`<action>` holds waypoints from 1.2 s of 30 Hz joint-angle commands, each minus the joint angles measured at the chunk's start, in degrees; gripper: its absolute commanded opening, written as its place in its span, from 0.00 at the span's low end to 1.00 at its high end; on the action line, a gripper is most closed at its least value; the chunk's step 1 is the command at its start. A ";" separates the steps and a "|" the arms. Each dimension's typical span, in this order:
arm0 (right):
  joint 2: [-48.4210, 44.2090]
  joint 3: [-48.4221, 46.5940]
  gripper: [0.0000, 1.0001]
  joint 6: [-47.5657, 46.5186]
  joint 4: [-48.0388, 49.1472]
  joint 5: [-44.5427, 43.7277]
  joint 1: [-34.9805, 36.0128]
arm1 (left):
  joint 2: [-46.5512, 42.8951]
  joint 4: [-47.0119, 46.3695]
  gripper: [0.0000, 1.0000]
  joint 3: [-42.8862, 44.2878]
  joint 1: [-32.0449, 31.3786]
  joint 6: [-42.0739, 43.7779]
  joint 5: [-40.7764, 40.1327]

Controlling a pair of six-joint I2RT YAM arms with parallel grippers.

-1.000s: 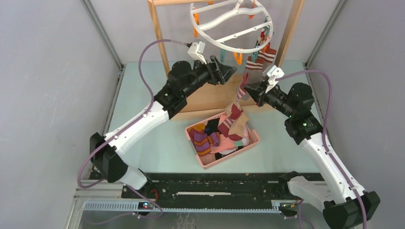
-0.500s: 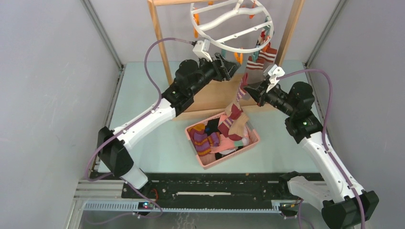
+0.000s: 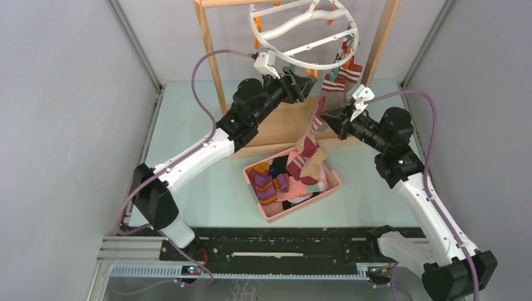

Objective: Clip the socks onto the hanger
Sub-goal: Open the clamp at the hanger.

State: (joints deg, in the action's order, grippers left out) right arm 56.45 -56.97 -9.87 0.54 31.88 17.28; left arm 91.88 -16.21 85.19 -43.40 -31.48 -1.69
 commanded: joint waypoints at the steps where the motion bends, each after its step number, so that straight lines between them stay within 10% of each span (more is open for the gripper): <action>1: 0.00 -1.82 0.00 1.24 1.95 0.51 -0.46 | 1.12 -2.67 0.62 4.60 -0.46 0.07 -0.68; 36: 0.22 -1.86 0.00 1.71 2.14 1.00 -1.19 | 4.97 -1.65 0.53 9.27 -0.65 -0.91 -0.63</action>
State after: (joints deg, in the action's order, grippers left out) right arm 56.86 -56.97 -9.17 0.60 32.25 16.51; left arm 96.42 -17.28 90.54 -43.66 -32.12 -1.76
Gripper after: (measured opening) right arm 0.051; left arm 0.522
